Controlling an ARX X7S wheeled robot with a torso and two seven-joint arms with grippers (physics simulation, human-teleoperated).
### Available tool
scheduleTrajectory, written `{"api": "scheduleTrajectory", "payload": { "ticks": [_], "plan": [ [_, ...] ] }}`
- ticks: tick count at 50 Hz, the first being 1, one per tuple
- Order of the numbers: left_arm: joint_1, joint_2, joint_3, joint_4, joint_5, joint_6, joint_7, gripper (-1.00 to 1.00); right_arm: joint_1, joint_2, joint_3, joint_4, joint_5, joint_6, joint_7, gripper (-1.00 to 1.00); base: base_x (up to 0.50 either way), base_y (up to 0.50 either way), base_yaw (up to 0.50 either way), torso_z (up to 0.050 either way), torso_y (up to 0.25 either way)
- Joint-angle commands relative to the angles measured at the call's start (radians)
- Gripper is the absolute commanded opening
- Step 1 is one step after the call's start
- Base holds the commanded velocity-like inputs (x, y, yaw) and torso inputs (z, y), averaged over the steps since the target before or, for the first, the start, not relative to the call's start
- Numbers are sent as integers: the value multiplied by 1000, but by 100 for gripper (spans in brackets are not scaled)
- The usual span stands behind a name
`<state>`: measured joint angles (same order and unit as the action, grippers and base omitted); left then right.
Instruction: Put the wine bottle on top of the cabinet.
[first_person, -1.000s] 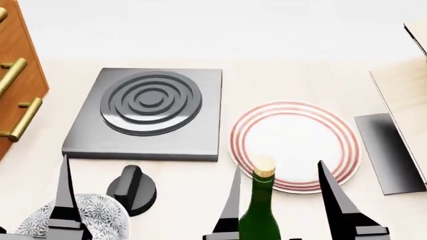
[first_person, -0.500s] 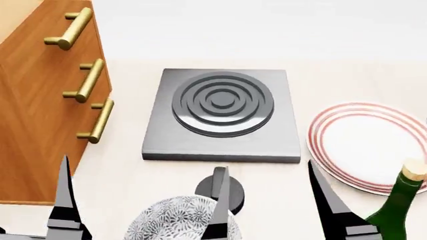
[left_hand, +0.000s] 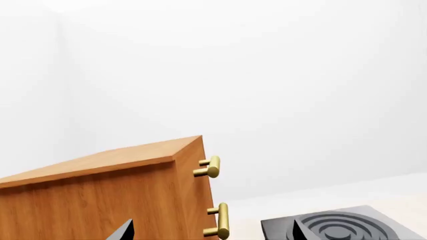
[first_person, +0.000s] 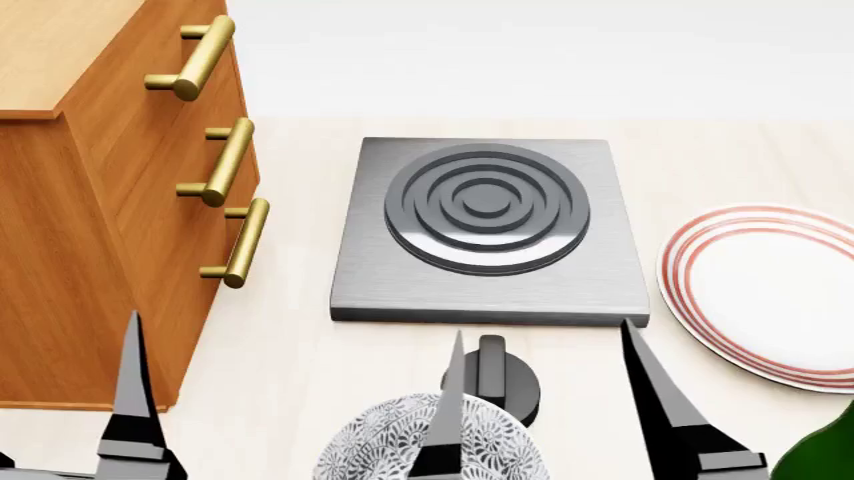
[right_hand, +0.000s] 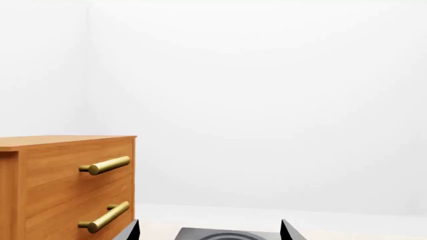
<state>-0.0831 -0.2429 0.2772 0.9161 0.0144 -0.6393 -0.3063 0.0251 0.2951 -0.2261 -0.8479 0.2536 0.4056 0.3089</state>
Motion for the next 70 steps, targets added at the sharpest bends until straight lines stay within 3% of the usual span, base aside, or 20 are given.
{"api": "scheduleTrajectory", "payload": {
  "ticks": [1,31,70],
  "plan": [
    [9,20,-32,-3,-50,54,43,100,4,-4,25,1,-11,9,-5,100,0,0,0,0,0],
    [0,8,-18,10,-61,38,27,100,125,120,302,-38,109,207,48,100,0,0,0,0,0],
    [-12,-10,-2,30,-68,6,4,100,32,124,475,77,139,120,51,100,0,0,0,0,0]
  ]
}}
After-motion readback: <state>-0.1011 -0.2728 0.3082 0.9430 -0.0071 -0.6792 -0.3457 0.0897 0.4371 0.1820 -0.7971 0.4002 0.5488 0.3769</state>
